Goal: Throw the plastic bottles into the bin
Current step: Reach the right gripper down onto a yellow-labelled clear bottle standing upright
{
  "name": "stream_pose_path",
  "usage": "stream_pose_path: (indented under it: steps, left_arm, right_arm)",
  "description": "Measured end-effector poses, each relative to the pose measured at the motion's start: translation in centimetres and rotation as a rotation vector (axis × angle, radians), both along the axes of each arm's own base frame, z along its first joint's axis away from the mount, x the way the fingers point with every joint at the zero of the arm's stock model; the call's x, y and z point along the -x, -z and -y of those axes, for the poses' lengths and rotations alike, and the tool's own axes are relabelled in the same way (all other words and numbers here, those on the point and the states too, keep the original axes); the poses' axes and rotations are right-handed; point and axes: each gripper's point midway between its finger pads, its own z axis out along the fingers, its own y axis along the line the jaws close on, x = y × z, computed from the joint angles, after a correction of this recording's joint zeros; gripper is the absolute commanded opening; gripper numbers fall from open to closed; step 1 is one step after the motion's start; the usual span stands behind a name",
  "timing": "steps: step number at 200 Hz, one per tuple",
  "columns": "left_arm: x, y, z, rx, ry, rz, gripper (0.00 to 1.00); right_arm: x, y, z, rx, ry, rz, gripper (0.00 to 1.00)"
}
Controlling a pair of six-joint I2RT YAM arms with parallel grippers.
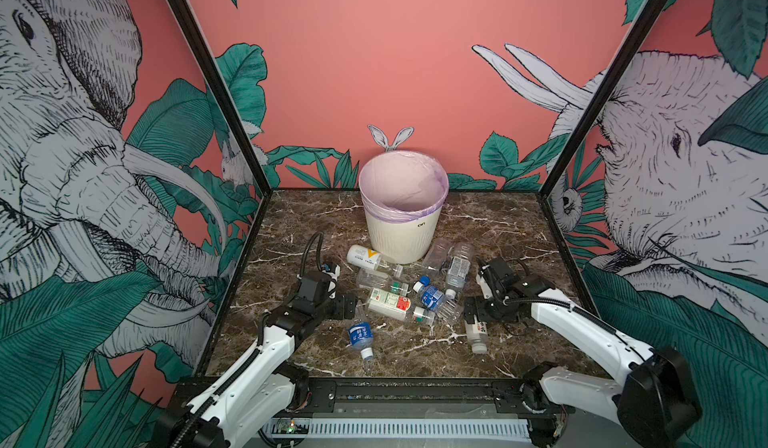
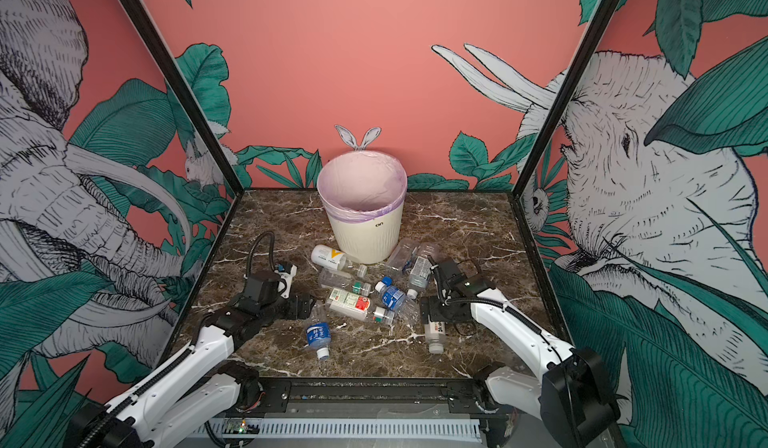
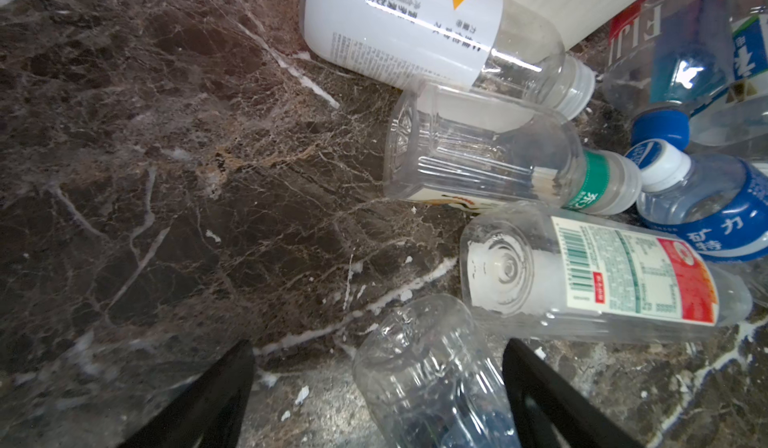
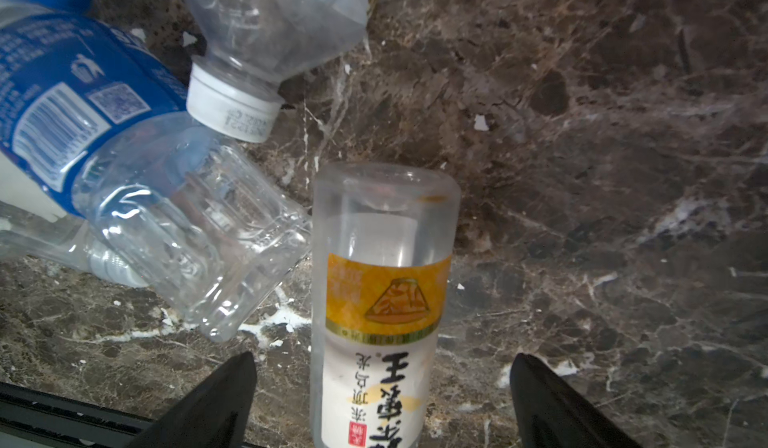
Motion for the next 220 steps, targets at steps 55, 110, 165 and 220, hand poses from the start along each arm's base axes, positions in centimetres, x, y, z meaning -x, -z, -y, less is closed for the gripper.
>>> stream_pose_path:
  steps: [55,110,165,220]
  left_arm:
    - [-0.2,-0.1,0.0,-0.002,-0.004,0.009,0.94]
    - [-0.2,-0.2,0.0,-0.002,-0.003,0.012,0.93]
    - [-0.1,0.1,-0.1,-0.003,-0.003,0.009,0.93]
    - [-0.1,0.1,-0.1,-0.003,-0.003,0.01,0.93]
  right_arm:
    - [0.1,2.3,-0.2,0.034,-0.006,-0.068,0.9]
    - [0.2,3.9,-0.2,0.054,-0.003,-0.107,0.84]
    - [0.1,5.3,-0.3,0.077,-0.005,-0.145,0.81]
    - [0.1,5.5,-0.2,0.094,-0.007,-0.149,0.79]
